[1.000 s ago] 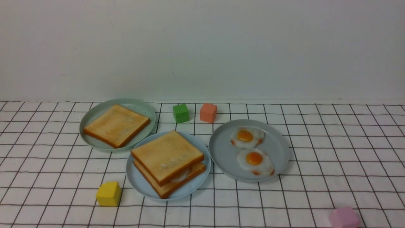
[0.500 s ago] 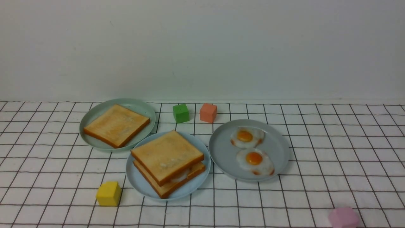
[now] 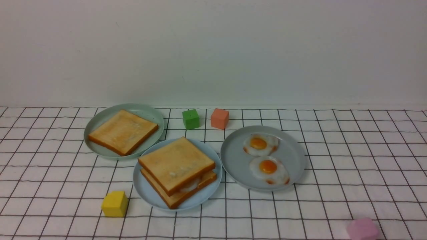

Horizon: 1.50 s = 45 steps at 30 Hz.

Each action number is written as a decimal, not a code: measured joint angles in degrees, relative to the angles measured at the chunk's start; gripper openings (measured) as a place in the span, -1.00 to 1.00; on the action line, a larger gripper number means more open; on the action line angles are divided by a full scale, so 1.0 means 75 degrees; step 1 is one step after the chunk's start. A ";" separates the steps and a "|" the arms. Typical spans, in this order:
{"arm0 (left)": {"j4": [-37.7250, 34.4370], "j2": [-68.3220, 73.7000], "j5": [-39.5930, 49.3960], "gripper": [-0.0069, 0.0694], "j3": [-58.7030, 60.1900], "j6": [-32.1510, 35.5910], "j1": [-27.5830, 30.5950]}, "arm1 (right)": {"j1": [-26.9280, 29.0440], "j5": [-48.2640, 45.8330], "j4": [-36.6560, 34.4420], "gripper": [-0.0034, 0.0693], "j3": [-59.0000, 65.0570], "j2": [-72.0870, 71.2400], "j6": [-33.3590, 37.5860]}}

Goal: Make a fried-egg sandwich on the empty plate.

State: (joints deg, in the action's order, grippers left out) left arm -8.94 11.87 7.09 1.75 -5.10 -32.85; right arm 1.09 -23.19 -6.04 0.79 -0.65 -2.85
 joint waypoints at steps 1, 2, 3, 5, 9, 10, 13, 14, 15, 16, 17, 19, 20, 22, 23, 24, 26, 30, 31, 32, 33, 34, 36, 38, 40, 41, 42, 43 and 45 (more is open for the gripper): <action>0.0000 0.0000 0.0000 -0.84 0.0000 0.0000 0.0000 | 0.0000 0.0000 0.0000 -0.92 0.0000 0.0000 0.0000; 0.0000 0.0000 0.0006 -0.84 0.0000 0.0000 0.0000 | 0.0000 0.0000 0.0000 -0.92 0.0000 0.0000 0.0000; 0.0000 0.0000 0.0006 -0.84 0.0000 0.0000 0.0000 | 0.0000 0.0000 -0.0005 -0.92 0.0000 0.0000 0.0000; 0.0000 0.0000 0.0006 -0.84 0.0000 0.0000 0.0000 | 0.0000 0.0000 -0.0005 -0.92 0.0000 0.0000 0.0000; 0.0000 0.0000 0.0006 -0.83 0.0000 0.0000 0.0000 | 0.0000 0.0000 -0.0005 -0.91 0.0000 0.0000 0.0000; 0.0000 0.0000 0.0006 -0.83 0.0000 0.0000 0.0000 | 0.0000 0.0000 -0.0005 -0.91 0.0000 0.0000 0.0000; 0.0000 0.0000 -0.0002 -0.82 0.0000 0.0000 0.0000 | 0.0000 0.0000 -0.0005 -0.91 0.0000 0.0000 0.0000; 0.0000 0.0000 -0.0002 -0.82 0.0000 0.0000 0.0000 | 0.0000 0.0000 -0.0005 -0.91 0.0000 0.0000 0.0000; 0.0000 0.0000 -0.0011 -0.82 0.0000 0.0000 0.0000 | 0.0000 0.0002 -0.0008 -0.90 0.0000 0.0000 0.0000; 0.0000 0.0000 -0.0041 -0.81 0.0000 0.0000 0.0000 | 0.0000 0.0008 -0.0008 -0.90 0.0002 0.0000 0.0000; 0.0000 0.0000 -0.0056 -0.81 0.0000 0.0000 0.0000 | 0.0000 0.0008 -0.0008 -0.90 0.0002 0.0000 0.0000; 0.0081 -0.0021 -0.0334 -0.81 0.0008 0.0000 0.0103 | 0.0000 0.0022 -0.0014 -0.90 0.0002 0.0000 0.0000; 0.0166 -0.0099 -0.0581 -0.81 0.0008 0.0000 0.0276 | 0.0000 0.0024 -0.0030 -0.90 0.0008 0.0000 0.0000; 0.0291 -0.0448 -0.0946 -0.81 0.0008 -0.0015 0.0958 | 0.0000 0.0031 -0.0030 -0.90 0.0008 0.0000 0.0000; 0.0306 -0.0566 -0.0946 -0.81 0.0008 -0.0063 0.1194 | 0.0000 0.0031 -0.0030 -0.89 0.0008 0.0000 0.0000; 0.0316 -0.0788 -0.0902 -0.81 0.0008 -0.0195 0.1633 | 0.0000 0.0031 -0.0030 -0.89 0.0008 0.0000 0.0000; 0.0324 -0.1299 -0.0630 -0.85 0.0008 -0.0599 0.2592 | 0.0000 0.0031 -0.0030 -0.89 0.0008 0.0000 0.0000; 0.0505 -0.1649 0.0173 -0.85 0.0008 -0.1176 0.3865 | 0.0000 0.0039 -0.0030 -0.89 0.0008 0.0000 0.0000; 0.0635 -0.1665 0.0894 -0.85 0.0008 -0.1310 0.4235 | 0.0000 0.0039 -0.0030 -0.89 0.0008 0.0000 0.0000; 0.0717 -0.1665 0.1357 -0.85 0.0008 -0.1317 0.4331 | 0.0000 0.0039 -0.0030 -0.88 0.0008 0.0000 0.0000; 0.0748 -0.1665 0.1571 -0.85 0.0008 -0.1318 0.4355 | 0.0000 0.0039 -0.0030 -0.88 0.0008 0.0000 0.0000; 0.0767 -0.1665 0.1809 -0.85 0.0008 -0.1325 0.4381 | 0.0000 0.0044 -0.0030 -0.88 0.0008 0.0000 0.0000; 0.0775 -0.1665 0.1960 -0.85 0.0008 -0.1328 0.4392 | 0.0000 0.0044 -0.0030 -0.87 0.0008 0.0000 0.0000; 0.0775 -0.1665 0.1991 -0.85 0.0008 -0.1349 0.4392 | 0.0000 0.0044 -0.0030 -0.87 0.0008 0.0000 0.0000; 0.0775 -0.1665 0.1991 -0.85 0.0008 -0.1349 0.4392 | 0.0000 0.0044 -0.0030 -0.86 0.0008 0.0000 0.0000; 0.0775 -0.1665 0.1991 -0.85 0.0008 -0.1349 0.4392 | 0.0000 0.0044 -0.0030 -0.86 0.0008 0.0000 0.0000; 0.0775 -0.1665 0.1991 -0.85 0.0008 -0.1349 0.4392 | 0.0000 0.0044 -0.0030 -0.86 0.0008 0.0000 0.0000; 0.0775 -0.1665 0.1991 -0.85 0.0008 -0.1349 0.4392 | 0.0000 0.0044 -0.0030 -0.85 0.0008 0.0000 0.0000; 0.0775 -0.1665 0.1991 -0.85 0.0008 -0.1355 0.4392 | 0.0000 0.0044 -0.0030 -0.85 0.0008 0.0000 0.0000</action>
State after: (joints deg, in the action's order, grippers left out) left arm -3.13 -0.61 22.03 1.82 -15.26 0.09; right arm 1.09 -22.86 -6.26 0.85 -0.65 -2.85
